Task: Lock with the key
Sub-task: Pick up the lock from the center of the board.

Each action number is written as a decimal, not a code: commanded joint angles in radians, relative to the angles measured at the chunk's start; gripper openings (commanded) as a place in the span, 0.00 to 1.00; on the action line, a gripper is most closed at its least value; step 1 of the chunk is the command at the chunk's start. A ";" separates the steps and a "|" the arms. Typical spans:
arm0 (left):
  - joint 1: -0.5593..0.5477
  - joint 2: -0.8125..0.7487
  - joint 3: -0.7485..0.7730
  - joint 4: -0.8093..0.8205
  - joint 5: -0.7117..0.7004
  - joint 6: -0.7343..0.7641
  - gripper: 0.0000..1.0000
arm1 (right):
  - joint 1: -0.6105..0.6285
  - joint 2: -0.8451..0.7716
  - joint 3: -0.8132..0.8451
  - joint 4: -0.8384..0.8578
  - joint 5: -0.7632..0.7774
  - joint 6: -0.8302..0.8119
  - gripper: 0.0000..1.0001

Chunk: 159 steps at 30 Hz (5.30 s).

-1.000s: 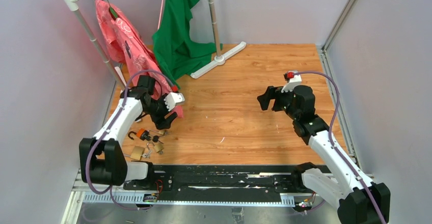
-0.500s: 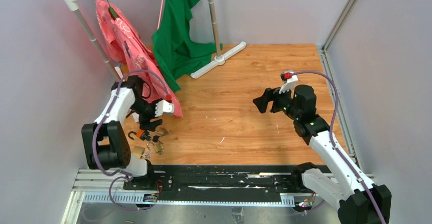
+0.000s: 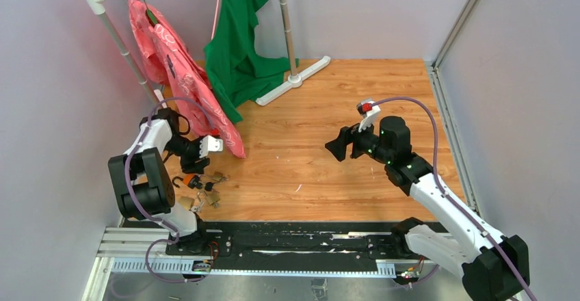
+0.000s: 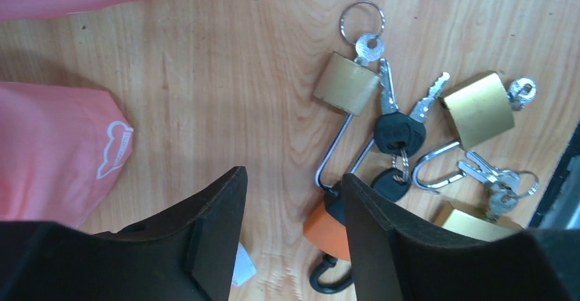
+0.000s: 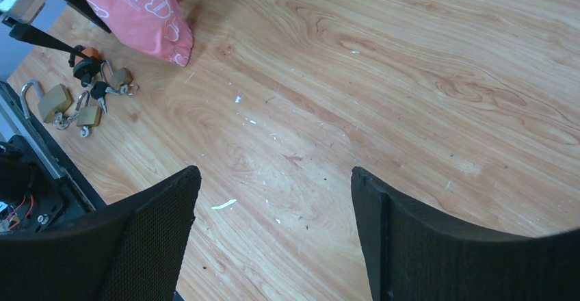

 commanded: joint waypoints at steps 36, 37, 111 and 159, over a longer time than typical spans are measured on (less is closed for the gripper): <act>-0.271 -0.025 -0.208 0.244 -0.080 -0.131 0.00 | 0.078 0.001 0.062 -0.056 0.068 -0.057 0.83; -0.272 -0.063 -0.203 0.244 -0.054 -0.165 0.00 | 0.077 -0.003 0.068 -0.073 0.078 -0.052 0.82; -0.401 -0.437 0.332 -0.042 0.268 -1.188 0.48 | 0.393 0.484 0.367 0.202 -0.282 -0.048 0.00; -0.538 -0.648 0.272 -0.089 0.286 -0.499 0.46 | 0.526 0.431 0.498 0.268 -0.220 0.175 0.00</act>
